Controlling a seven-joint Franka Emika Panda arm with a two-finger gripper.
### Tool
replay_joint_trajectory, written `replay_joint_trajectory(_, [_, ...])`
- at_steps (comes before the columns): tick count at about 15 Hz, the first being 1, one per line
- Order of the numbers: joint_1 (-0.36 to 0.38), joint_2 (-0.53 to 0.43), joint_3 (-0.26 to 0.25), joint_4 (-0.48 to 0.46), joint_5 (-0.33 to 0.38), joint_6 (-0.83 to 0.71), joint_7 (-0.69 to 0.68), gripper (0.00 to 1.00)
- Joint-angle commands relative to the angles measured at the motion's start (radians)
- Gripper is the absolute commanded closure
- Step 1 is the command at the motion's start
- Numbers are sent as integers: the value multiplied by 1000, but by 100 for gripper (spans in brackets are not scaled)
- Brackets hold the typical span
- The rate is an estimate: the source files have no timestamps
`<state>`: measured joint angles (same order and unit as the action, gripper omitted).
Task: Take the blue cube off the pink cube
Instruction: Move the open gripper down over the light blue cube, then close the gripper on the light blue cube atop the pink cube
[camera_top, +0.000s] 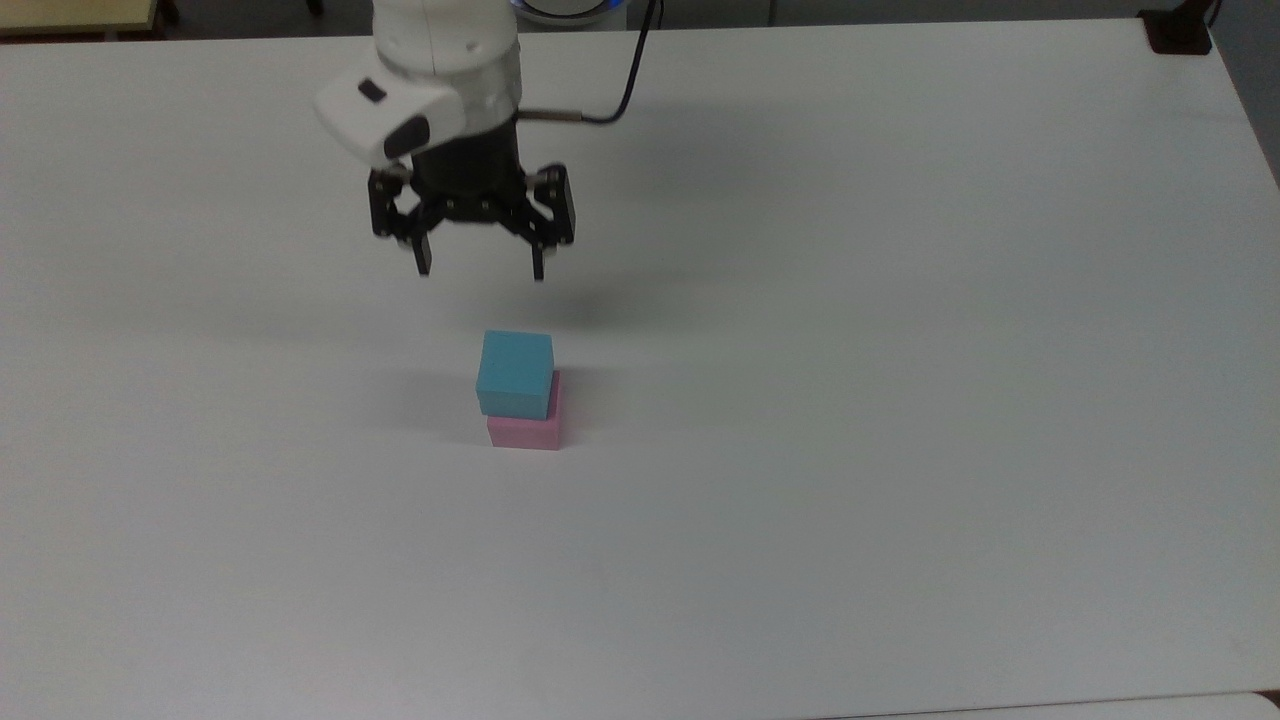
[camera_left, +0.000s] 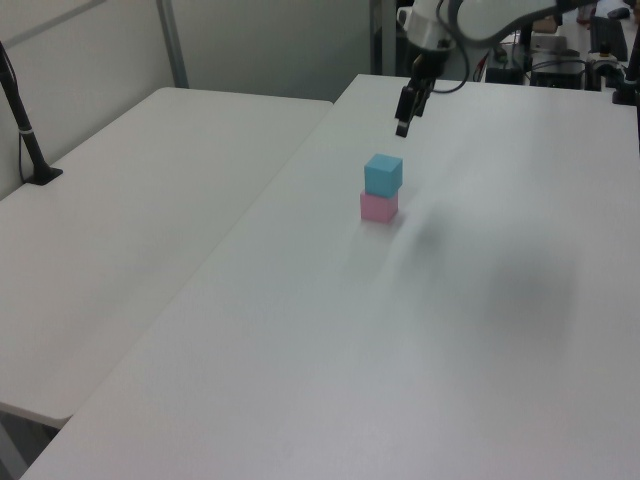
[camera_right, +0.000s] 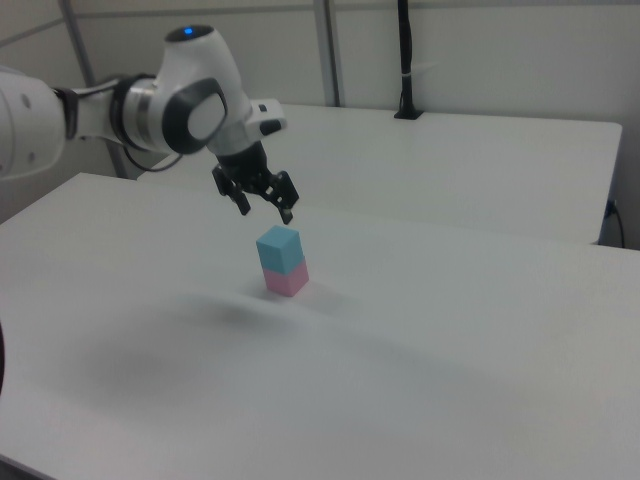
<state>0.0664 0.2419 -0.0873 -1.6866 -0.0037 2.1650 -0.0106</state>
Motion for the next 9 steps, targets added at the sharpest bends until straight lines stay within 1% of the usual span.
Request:
replay_joint_trajectory(1, [6, 66, -5, 5, 19, 108, -5, 0])
replay_joint_trajectory(4, [18, 143, 6, 8, 7, 139, -5, 0])
replay_joint_trajectory(6, [30, 186, 6, 28, 8, 154, -3, 0])
replay_joint_trajectory(8, [33, 230, 6, 57, 2, 192, 50, 0])
replay_joint_trajectory(9, [33, 235, 6, 58, -2, 199, 58, 5])
